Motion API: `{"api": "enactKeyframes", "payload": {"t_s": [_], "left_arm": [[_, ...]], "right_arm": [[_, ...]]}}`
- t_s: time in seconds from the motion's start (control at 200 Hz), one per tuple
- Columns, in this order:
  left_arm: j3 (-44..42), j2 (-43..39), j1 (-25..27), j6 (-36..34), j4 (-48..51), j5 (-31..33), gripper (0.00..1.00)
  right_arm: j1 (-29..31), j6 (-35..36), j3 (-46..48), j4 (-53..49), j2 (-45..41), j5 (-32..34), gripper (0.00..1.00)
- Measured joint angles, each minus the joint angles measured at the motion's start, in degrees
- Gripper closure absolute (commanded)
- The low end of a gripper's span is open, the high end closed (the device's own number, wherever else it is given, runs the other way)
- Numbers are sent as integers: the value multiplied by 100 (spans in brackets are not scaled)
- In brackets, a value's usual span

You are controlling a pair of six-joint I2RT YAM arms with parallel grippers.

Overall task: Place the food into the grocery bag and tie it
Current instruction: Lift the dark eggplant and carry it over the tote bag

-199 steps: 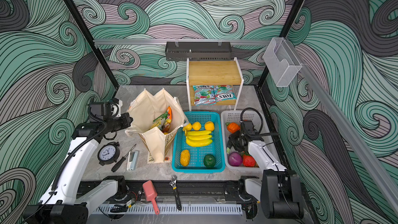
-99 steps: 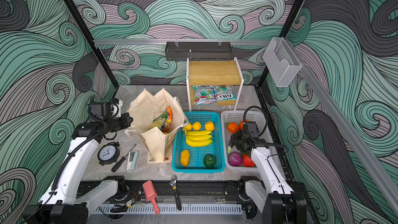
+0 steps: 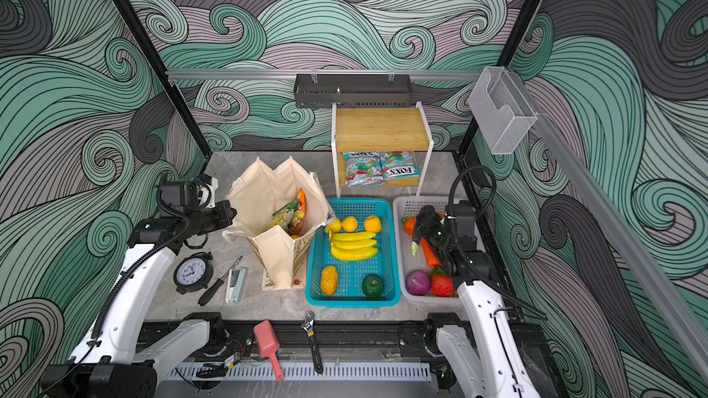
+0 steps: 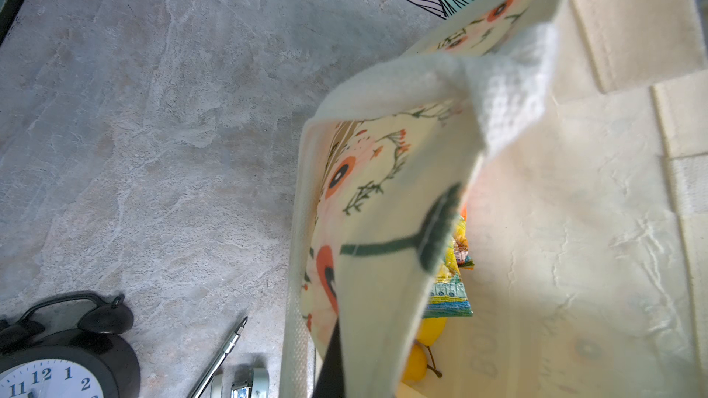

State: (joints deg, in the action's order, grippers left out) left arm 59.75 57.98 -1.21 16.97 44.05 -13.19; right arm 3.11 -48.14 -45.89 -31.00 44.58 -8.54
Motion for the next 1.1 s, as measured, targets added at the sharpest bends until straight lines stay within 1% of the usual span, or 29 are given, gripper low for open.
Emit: {"api": "enactKeyframes", "payload": {"t_s": [0.11,0.22,0.345,0.47,0.6,0.675,0.791,0.971,1.101], "left_arm": [[0,0,0,0,0,-2,100],[0,-2,0,0,0,-2,100],[0,-2,0,0,0,-7,100],[0,-2,2,0,0,-7,100],[0,-2,2,0,0,-11,100],[0,-2,0,0,0,-17,100],[0,-9,2,0,0,-17,100],[0,-9,20,-2,0,-17,100],[0,-9,22,-2,0,-17,100]], "right_arm": [[564,9,-323,179,11,-70,65],[1432,-2,-693,376,205,-17,66],[2433,20,-1255,654,719,197,67],[3368,229,-1893,892,1438,520,67],[4365,787,-2964,833,2498,907,66],[4789,1115,-3611,782,3117,1071,66],[5160,1552,-4509,625,4083,1180,66],[5388,2179,-5943,72,5670,1519,66],[5431,2430,-6391,-269,6454,1705,66]]}}
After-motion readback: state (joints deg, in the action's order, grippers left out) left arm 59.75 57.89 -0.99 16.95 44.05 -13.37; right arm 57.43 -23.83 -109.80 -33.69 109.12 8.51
